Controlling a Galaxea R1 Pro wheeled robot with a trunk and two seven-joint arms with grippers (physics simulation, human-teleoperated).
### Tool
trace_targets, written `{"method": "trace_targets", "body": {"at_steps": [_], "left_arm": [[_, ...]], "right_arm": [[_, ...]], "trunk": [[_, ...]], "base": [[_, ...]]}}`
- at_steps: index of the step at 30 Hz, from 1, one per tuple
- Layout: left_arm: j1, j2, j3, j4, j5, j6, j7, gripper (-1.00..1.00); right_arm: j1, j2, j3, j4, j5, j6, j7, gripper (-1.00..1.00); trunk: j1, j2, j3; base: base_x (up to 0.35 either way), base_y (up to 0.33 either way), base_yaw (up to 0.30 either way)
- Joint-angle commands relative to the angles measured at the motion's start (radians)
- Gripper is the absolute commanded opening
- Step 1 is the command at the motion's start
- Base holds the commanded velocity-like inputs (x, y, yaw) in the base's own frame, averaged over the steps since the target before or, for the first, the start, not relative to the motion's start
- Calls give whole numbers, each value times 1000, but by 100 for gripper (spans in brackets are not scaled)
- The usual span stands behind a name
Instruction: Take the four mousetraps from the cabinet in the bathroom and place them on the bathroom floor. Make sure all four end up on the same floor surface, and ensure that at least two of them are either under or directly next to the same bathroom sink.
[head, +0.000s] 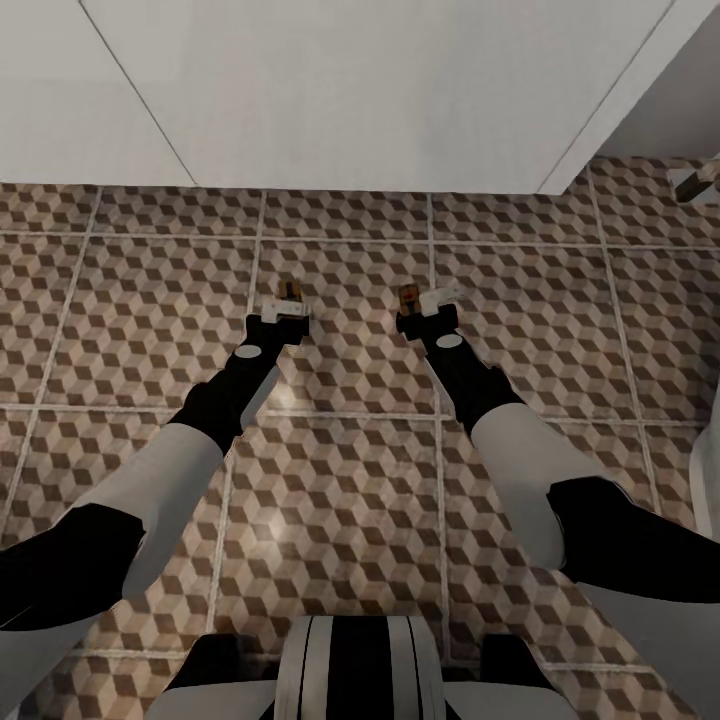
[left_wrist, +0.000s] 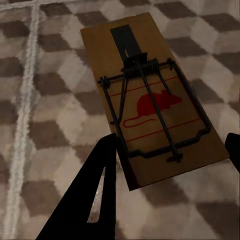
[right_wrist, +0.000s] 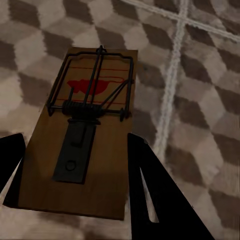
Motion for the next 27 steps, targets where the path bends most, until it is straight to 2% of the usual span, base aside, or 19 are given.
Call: {"method": "trace_targets", "body": {"at_steps": [1, 12, 27], "left_arm": [[0, 1, -6, -2, 9, 5, 9, -100], [0, 0, -6, -3, 8, 5, 9, -100], [6, -2, -6, -3, 8, 5, 9, -100]], "right_arm": [[0, 0, 3, -1, 6, 8, -3, -100], [1, 0, 2, 10, 7, -7, -3, -100], [1, 0, 2, 49, 10, -60, -32, -100]], "trunk": [[0, 0, -1], [0, 0, -1], [0, 0, -1]], "base": [[251, 163, 0], [235, 150, 0], [20, 11, 0]]}}
